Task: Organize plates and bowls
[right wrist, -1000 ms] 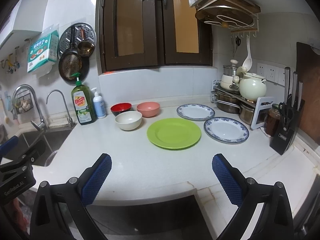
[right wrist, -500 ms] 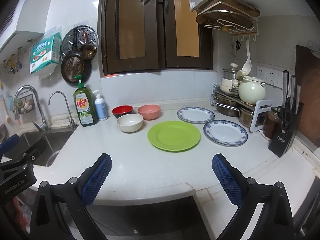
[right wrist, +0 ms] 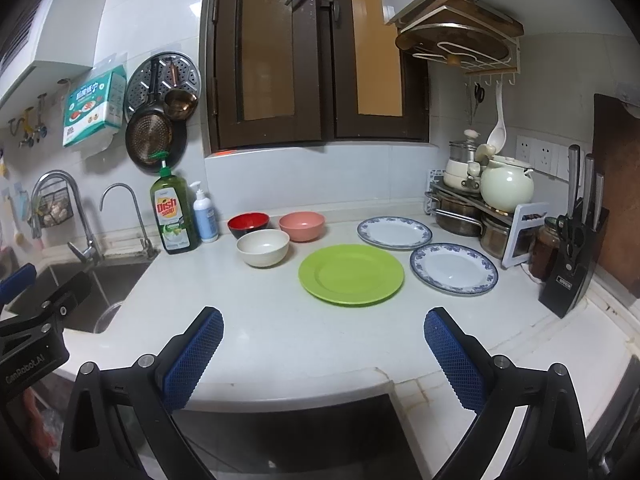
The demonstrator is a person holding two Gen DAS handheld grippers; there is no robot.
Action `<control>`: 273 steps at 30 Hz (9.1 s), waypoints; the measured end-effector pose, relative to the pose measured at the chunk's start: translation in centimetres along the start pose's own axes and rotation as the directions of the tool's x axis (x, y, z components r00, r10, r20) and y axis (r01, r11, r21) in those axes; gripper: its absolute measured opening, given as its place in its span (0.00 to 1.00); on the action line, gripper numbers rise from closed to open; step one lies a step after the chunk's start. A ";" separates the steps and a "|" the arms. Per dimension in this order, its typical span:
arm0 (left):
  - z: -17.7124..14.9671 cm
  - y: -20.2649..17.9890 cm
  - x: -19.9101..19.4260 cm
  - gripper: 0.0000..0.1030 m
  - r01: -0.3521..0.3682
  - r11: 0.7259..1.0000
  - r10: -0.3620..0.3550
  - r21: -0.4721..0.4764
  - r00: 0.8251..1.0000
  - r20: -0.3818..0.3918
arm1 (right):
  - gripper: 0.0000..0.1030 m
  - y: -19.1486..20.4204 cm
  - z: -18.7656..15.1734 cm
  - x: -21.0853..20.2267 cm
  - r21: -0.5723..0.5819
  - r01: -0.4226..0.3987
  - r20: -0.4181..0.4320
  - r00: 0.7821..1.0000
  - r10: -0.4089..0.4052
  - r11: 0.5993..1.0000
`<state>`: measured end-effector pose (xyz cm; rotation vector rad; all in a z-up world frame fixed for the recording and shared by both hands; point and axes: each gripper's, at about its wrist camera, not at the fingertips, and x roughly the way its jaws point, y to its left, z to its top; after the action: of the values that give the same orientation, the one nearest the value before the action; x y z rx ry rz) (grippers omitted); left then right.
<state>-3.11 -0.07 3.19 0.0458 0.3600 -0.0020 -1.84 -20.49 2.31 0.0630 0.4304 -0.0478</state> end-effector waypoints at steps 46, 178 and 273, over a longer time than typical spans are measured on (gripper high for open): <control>1.9 -2.1 10.7 1.00 0.080 0.997 -0.081 -0.015 0.993 -0.086 | 0.99 -0.2 1.6 7.8 0.037 0.036 -0.058 0.998 -0.034 0.999; -1.7 2.4 29.9 0.33 0.001 0.997 -0.048 -0.083 0.820 -0.570 | 0.39 4.0 1.3 32.2 -0.007 -0.122 -0.573 0.814 0.096 0.992; 8.5 -18.8 29.4 0.94 0.345 0.927 -0.288 0.144 0.904 -0.316 | 0.61 -12.6 5.8 24.5 0.179 0.247 -0.371 0.914 -0.167 0.952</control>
<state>27.22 -19.03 -0.11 0.1854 0.6584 -0.3603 22.04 -34.25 -3.27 0.2499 0.7899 -0.3001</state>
